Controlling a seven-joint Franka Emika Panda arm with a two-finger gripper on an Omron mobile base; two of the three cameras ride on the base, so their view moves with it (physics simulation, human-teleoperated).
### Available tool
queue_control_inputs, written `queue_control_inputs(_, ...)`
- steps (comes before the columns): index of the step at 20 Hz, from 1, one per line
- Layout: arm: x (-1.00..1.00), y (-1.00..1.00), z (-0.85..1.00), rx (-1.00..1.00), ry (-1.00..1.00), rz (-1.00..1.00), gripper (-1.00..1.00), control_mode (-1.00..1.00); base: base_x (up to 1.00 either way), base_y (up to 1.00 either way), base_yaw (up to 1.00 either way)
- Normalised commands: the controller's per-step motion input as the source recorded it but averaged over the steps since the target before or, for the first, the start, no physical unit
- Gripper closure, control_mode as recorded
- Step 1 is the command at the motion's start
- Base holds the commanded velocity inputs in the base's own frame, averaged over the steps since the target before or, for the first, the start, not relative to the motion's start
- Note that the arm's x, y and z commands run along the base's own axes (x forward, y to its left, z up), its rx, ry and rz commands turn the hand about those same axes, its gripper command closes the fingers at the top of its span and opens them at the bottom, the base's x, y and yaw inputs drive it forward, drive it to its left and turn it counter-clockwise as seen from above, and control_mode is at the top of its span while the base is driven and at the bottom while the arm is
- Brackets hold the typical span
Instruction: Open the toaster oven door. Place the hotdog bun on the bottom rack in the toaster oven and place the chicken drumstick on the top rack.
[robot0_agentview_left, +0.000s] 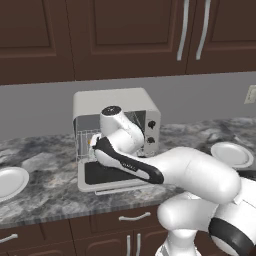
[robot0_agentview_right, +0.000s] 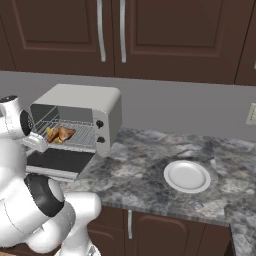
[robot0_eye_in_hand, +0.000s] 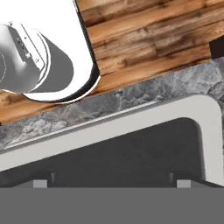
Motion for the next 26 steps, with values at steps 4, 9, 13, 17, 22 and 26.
queue_control_inputs(4,-0.87,0.00,0.00,0.12,0.00,-0.57,-1.00,-1.00,0.00,0.00,0.00)
queue_control_inputs(9,-0.32,-0.02,0.00,0.06,0.00,-0.74,-1.00,-1.00,0.00,0.00,0.00)
queue_control_inputs(13,0.01,-0.03,0.00,0.08,0.00,-0.78,-1.00,-1.00,0.00,0.00,0.00)
queue_control_inputs(17,0.02,0.00,0.00,0.14,0.00,-0.81,-1.00,-1.00,0.00,0.00,0.00)
queue_control_inputs(22,0.07,0.00,0.00,0.17,0.00,-0.75,-1.00,-1.00,0.00,0.00,0.00)
queue_control_inputs(26,0.00,0.00,0.00,0.15,-0.01,-0.74,-1.00,-1.00,0.00,0.00,0.00)
